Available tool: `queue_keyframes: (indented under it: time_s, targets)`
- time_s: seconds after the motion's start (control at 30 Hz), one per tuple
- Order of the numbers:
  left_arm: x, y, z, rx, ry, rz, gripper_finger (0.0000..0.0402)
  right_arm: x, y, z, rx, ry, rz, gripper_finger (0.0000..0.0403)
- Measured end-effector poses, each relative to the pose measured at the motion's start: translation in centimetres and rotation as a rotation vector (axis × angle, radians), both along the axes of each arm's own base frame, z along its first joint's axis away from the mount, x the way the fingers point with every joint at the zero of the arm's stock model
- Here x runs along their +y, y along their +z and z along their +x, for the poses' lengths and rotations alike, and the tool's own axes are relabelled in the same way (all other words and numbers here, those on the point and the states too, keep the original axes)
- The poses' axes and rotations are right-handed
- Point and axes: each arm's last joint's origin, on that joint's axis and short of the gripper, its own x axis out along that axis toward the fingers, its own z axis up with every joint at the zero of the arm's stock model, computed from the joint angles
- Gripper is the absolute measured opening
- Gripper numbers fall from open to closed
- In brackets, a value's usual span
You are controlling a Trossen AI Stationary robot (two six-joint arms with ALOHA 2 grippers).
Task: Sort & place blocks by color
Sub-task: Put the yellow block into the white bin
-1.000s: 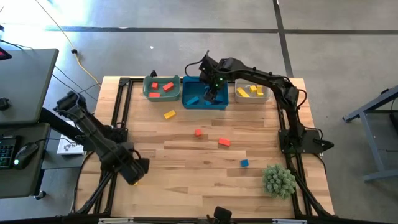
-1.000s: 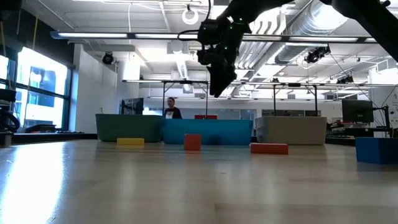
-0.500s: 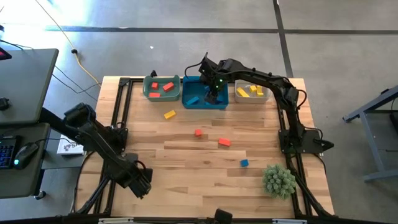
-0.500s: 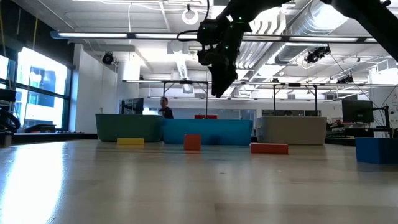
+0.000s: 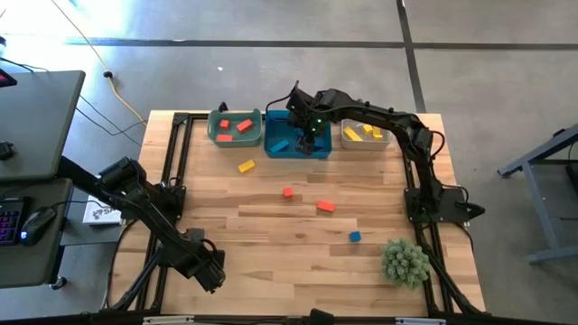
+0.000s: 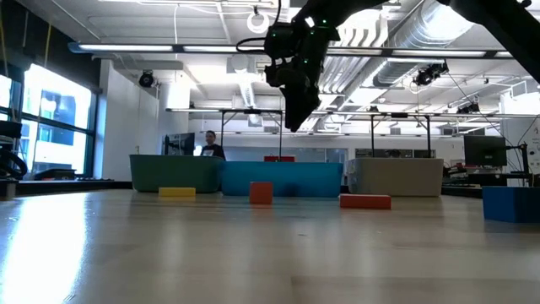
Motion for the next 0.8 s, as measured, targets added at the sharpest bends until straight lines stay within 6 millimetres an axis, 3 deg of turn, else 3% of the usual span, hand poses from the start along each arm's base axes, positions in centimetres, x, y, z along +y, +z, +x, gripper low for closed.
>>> queue_keyframes:
  time_s: [0.23,0.8]
  targets:
    - [0.3,-0.1,0.1,0.003,0.010,0.001,0.0202,0.0,0.0,0.0,0.000,0.000,0.000,0.0206]
    - [2.1,-3.8,-0.7,-0.017,0.051,-0.062,0.0202,0.0,0.0,-0.1,0.010,0.003,0.003,0.0206]
